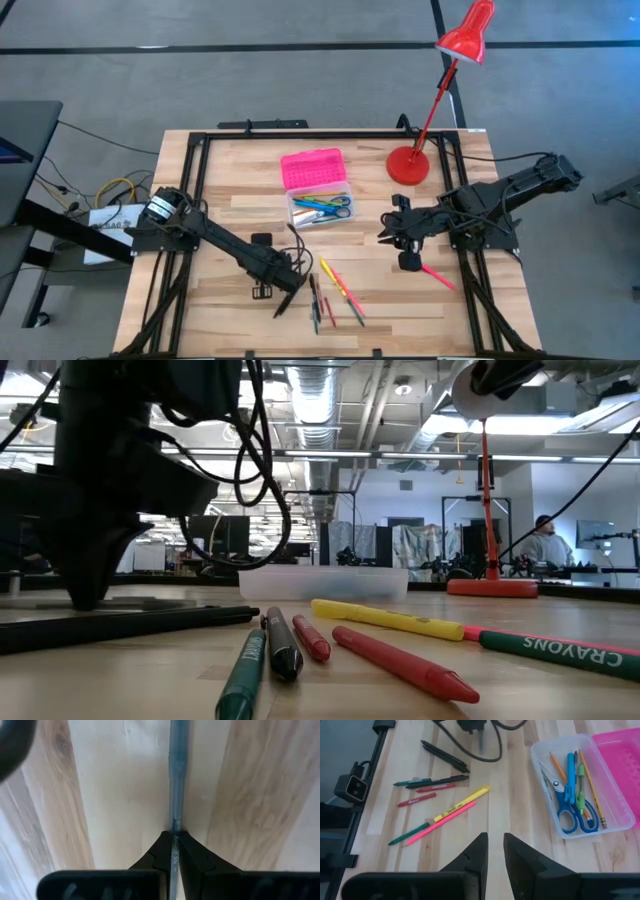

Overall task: Pick & place school supplies into a supply box
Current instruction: Put the gray pen into the pink supply box

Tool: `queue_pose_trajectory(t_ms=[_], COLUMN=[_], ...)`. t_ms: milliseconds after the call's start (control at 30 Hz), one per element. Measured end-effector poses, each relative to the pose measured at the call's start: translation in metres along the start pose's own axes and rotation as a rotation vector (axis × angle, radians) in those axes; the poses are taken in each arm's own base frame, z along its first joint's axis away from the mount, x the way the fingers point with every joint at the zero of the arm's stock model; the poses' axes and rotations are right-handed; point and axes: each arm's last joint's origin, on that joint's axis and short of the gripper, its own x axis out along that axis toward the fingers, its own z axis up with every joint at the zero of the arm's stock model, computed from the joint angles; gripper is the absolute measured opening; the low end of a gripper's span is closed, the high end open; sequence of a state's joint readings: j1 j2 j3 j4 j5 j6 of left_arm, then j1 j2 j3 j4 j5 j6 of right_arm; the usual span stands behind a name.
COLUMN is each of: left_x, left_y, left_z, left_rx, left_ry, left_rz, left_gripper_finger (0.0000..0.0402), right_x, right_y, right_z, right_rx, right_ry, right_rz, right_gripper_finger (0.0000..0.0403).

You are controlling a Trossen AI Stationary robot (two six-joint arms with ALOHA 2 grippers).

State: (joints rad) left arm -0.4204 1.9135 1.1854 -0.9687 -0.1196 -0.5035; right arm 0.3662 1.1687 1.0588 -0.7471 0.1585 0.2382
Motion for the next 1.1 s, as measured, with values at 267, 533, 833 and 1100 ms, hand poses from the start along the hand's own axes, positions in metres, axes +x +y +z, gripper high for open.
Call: queue_pose_trajectory(t_ms=[267, 533, 833, 1100], left_x=[-0.015, -0.04, -0.049, -0.046], left_y=[0.015, 0.042, 0.089, 0.136], left_z=[0.005, 0.011, 0.039, 0.06], left_rx=[-0.057, -0.201, -0.28, -0.287], left_ry=[-0.07, -0.207, -0.403, -0.52], left_rz=[-0.024, -0.028, -0.064, -0.052], left_gripper_finger=[0.0007, 0.0006, 0.0006, 0.0006], right_x=[-0.001, -0.002, -0.002, -0.002], right_y=[0.008, 0.011, 0.01, 0.01], right_z=[-0.002, -0.003, -0.002, -0.002], right_rx=[-0.01, -0.022, -0.014, 0.045], right_ry=[0.0, -0.005, -0.013, -0.013], right_rz=[0.014, 0.005, -0.021, -0.023], right_gripper_finger=[0.0054, 0.0054, 0.0054, 0.0054])
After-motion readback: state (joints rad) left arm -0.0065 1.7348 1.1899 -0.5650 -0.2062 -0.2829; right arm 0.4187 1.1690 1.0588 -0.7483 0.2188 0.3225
